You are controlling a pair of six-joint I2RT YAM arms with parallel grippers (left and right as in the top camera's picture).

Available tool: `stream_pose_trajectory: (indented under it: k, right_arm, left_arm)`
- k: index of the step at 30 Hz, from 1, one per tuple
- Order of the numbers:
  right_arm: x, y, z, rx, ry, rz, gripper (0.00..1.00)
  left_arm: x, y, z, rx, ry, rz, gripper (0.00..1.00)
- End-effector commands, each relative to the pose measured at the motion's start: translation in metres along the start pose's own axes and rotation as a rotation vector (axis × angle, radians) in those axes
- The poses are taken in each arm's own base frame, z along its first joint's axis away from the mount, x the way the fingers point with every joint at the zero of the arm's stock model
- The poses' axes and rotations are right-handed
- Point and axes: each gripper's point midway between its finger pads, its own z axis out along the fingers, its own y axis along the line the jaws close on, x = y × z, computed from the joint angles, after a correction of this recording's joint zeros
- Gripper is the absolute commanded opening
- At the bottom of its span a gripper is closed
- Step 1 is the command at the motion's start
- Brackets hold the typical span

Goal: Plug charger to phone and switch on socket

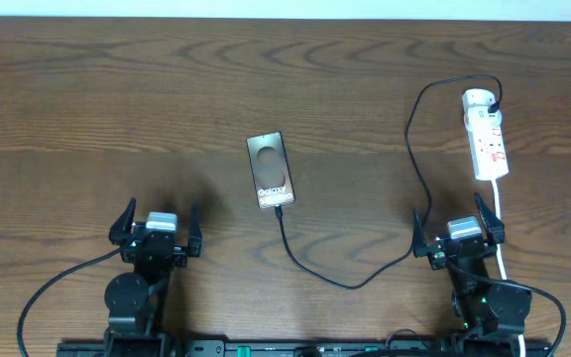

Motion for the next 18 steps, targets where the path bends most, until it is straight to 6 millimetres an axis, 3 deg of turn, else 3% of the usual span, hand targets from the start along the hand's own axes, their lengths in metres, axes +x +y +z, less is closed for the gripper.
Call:
stream_pose_trajectory:
  k: [1,18]
  right_arm:
    - [-0.0002,0.0016,-0.0001,-0.004,-0.005,0.009,0.99]
    - [-0.0002,0.0016,-0.0001,-0.004,-0.005,0.009,0.99]
  left_arm:
    - [0.0100,0.0020,-0.0016,-0.015,0.027,0.001,0.98]
    - [0.0086,0.0023,-0.0018,-0.016,0.021,0.002,0.98]
